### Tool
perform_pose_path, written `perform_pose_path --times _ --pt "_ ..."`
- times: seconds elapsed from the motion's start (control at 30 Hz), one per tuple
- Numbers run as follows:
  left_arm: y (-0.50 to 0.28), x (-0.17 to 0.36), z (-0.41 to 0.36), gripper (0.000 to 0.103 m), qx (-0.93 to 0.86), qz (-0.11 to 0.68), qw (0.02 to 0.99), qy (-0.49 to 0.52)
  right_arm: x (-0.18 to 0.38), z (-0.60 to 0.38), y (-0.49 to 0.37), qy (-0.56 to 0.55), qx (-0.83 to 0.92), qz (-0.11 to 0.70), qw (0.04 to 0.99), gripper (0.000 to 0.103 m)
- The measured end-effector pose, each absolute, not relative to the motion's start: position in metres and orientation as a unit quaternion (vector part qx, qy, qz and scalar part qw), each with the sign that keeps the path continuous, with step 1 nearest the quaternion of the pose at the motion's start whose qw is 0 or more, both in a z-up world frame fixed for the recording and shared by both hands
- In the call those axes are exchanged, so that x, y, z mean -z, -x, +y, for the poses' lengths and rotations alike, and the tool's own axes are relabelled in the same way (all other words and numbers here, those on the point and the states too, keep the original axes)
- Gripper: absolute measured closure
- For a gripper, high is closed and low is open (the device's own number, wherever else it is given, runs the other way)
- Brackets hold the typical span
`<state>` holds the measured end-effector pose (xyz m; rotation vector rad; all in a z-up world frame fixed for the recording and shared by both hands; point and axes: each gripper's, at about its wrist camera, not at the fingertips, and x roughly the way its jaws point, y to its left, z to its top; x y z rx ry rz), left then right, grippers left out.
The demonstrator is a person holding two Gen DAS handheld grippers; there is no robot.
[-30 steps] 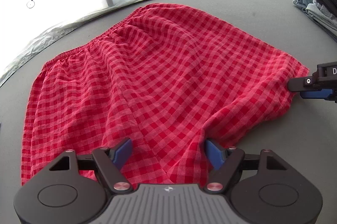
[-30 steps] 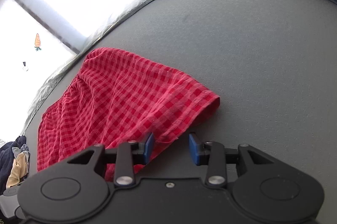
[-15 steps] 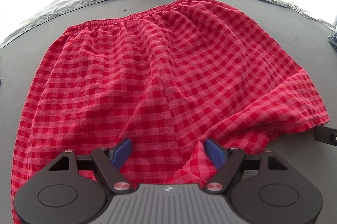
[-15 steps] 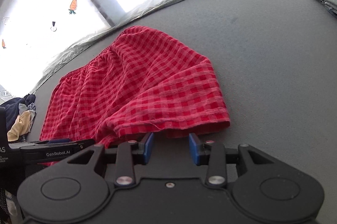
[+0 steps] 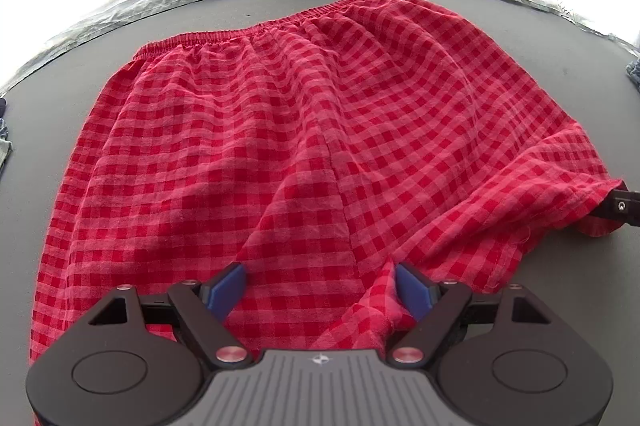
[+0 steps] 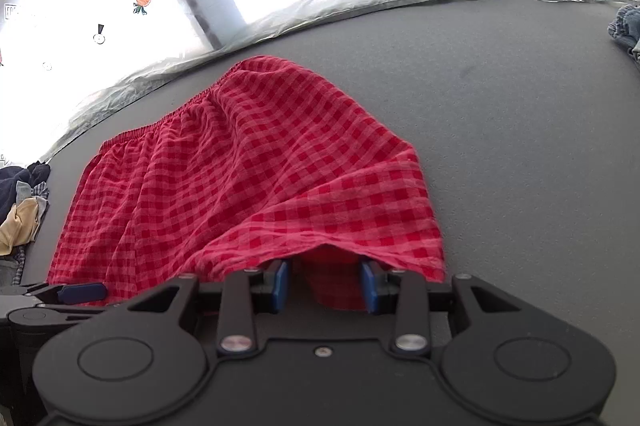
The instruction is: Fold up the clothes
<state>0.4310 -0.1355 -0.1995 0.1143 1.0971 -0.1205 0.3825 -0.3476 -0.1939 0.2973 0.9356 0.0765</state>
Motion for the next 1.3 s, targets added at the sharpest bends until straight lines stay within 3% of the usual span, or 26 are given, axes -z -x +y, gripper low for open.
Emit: perform_pose_path --times 0.5,0.83,1.3 --pt "-0.422 0.206 -0.113 0.018 0.02 0.532 0.846 -0.032 0.198 -0.371 -0.4 -0.119 0.033 0.448 0.886 0.066" --pt "-0.421 0.206 -0.116 0.016 0.027 0.531 0.846 -0.038 0.205 -0.396 -0.384 -0.128 0.071 0.457 0.877 0.075" --pt "-0.392 0.181 -0.104 0.017 0.026 0.503 0.863 -0.038 0.189 -0.371 -0.363 -0.123 0.078 0.472 0.869 0.062"
